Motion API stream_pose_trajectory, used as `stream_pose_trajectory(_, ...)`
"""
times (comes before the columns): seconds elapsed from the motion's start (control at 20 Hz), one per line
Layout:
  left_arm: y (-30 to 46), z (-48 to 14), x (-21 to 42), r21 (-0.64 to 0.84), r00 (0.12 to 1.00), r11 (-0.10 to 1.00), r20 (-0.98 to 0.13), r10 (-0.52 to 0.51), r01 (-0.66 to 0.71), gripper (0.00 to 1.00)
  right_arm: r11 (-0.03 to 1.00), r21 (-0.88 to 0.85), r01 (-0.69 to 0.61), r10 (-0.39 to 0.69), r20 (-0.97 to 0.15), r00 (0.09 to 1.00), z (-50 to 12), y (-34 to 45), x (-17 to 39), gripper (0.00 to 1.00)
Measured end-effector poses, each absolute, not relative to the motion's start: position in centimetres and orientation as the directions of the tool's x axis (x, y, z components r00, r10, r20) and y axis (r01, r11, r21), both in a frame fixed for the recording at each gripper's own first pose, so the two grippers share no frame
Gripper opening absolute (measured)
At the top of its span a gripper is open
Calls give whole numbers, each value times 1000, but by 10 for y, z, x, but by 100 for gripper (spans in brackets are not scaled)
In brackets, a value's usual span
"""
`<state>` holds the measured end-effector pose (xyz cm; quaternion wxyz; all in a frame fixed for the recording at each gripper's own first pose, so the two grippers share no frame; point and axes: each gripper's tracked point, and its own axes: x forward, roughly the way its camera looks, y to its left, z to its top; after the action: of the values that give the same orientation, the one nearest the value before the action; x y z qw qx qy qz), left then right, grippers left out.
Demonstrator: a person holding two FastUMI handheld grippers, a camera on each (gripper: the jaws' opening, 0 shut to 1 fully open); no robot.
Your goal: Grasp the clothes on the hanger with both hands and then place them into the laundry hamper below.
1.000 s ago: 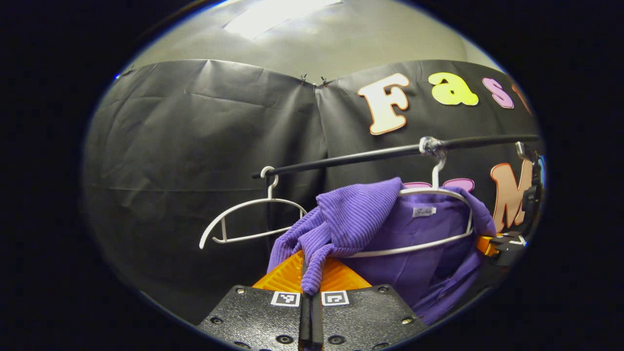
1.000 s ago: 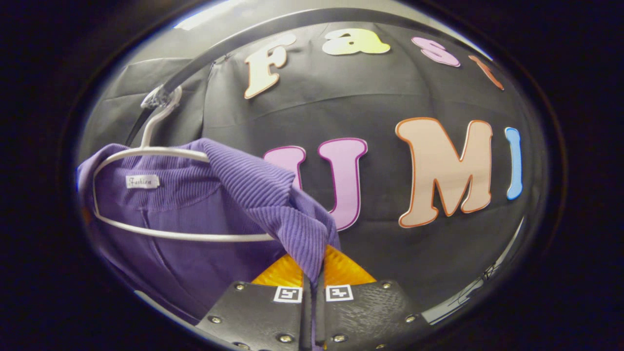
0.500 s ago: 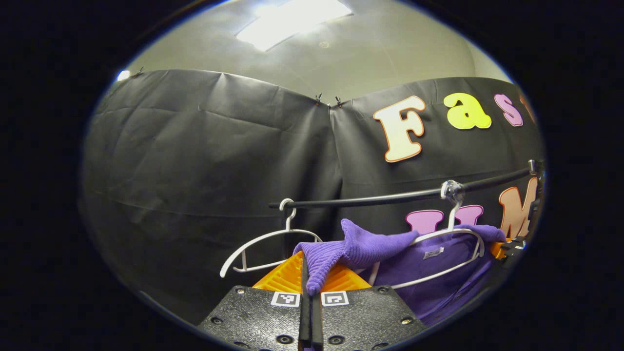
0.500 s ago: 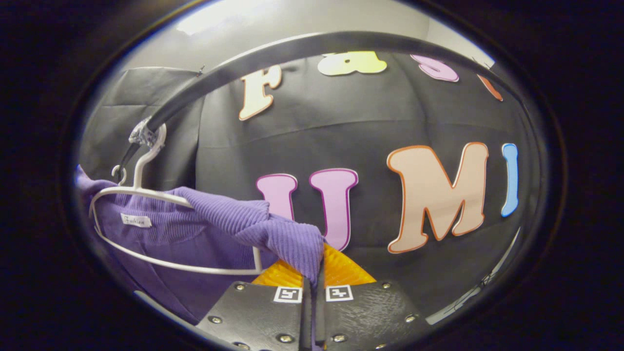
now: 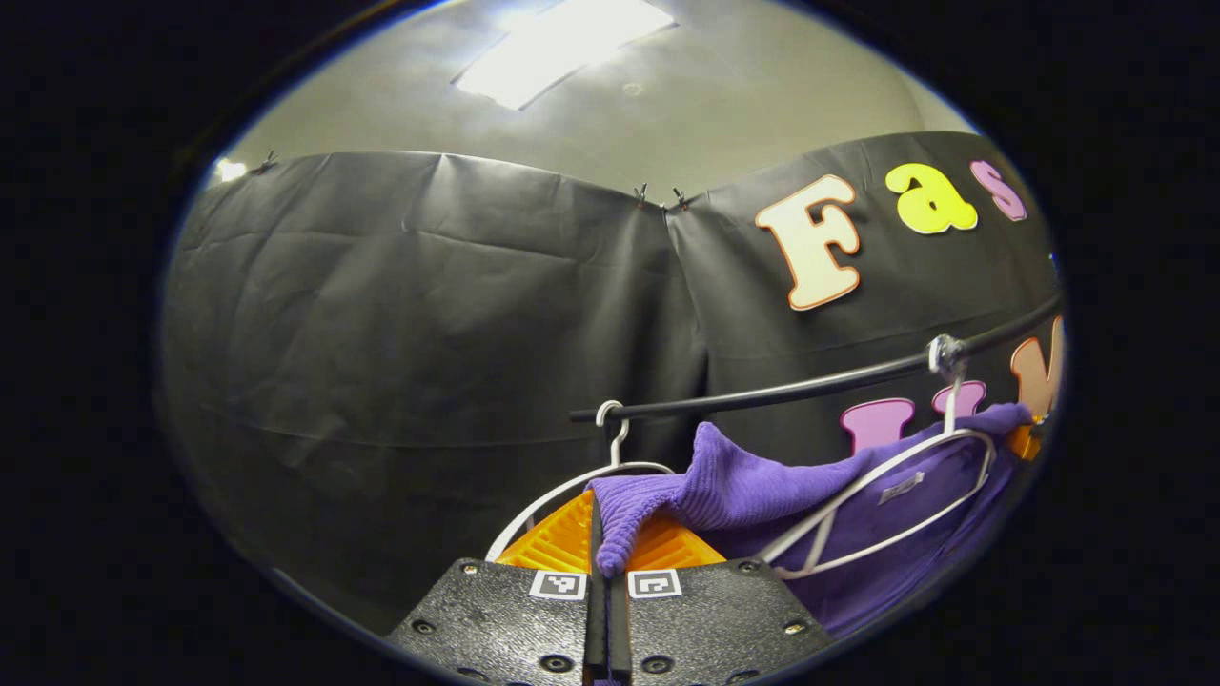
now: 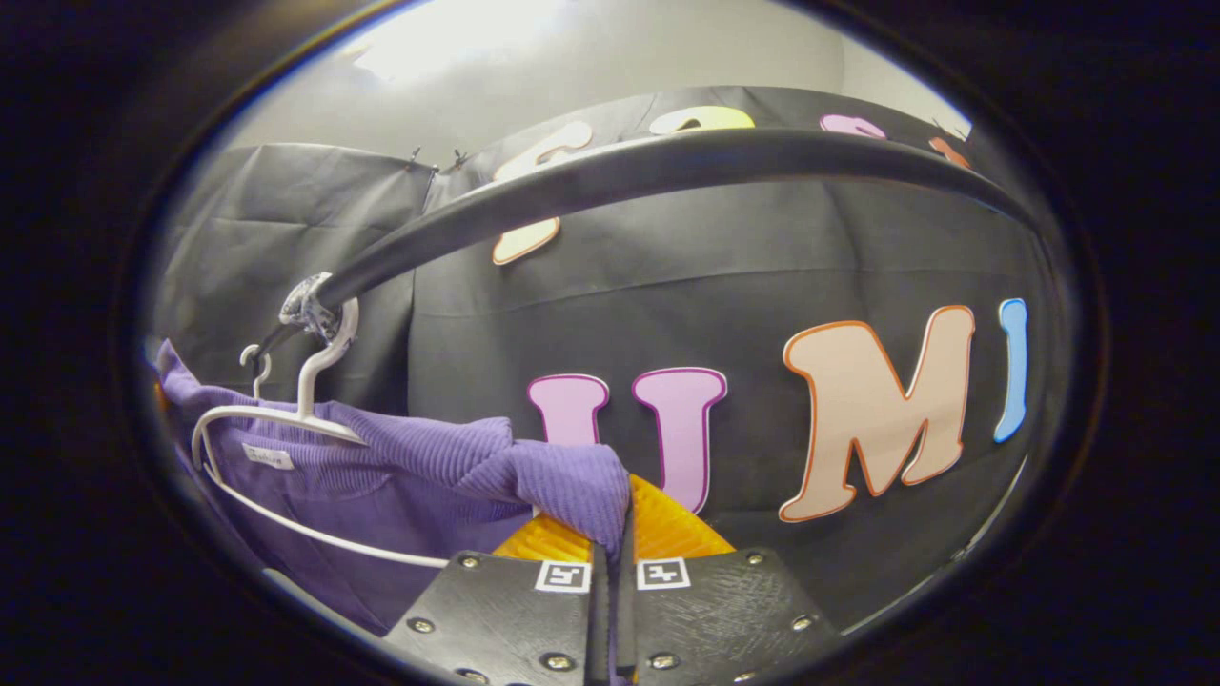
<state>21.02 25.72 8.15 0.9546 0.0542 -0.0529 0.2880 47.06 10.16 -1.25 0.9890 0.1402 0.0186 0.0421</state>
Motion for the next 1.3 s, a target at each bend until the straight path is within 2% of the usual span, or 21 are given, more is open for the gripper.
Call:
stream_pose_trajectory(0.05, 262, 74, 211, 83, 830, 828, 125, 544, -555, 5, 957, 278, -84, 94, -22, 995, -11, 102, 471, 6)
stream_pose_trajectory(0.1, 265, 68, 214, 89, 832, 828, 117, 543, -553, 2, 957, 277, -88, 97, -18, 995, -11, 104, 472, 6)
stream_pose_trajectory(0.2, 269, 54, 220, 88, 840, 836, 106, 533, -542, 5, 958, 274, -89, 96, -11, 995, -10, 103, 476, 6)
stream_pose_trajectory(0.25, 270, 46, 223, 83, 844, 841, 101, 527, -535, 2, 958, 274, -90, 96, -9, 995, -10, 103, 478, 6)
stream_pose_trajectory(0.35, 270, 29, 226, 73, 850, 847, 81, 520, -526, 4, 957, 278, -89, 95, -7, 995, -11, 103, 481, 6)
stream_pose_trajectory(0.4, 269, 22, 228, 69, 853, 851, 73, 517, -521, 0, 957, 277, -87, 91, -5, 996, -12, 103, 482, 4)
stream_pose_trajectory(0.75, 253, -29, 249, 43, 871, 871, -4, 491, -490, 2, 964, 262, -52, 52, 8, 999, -13, 89, 498, 4)
stream_pose_trajectory(1.0, 231, -47, 256, 8, 885, 886, -30, 464, -464, 0, 968, 250, -16, 13, 14, 1000, -16, 71, 507, 4)
stream_pose_trajectory(1.2, 213, -58, 261, -16, 900, 901, -52, 432, -434, 5, 968, 250, 19, -20, 4, 1000, -22, 56, 512, 4)
stream_pose_trajectory(1.3, 209, -59, 261, -5, 904, 906, -55, 423, -424, 2, 968, 249, 33, -34, 0, 999, -25, 50, 512, 4)
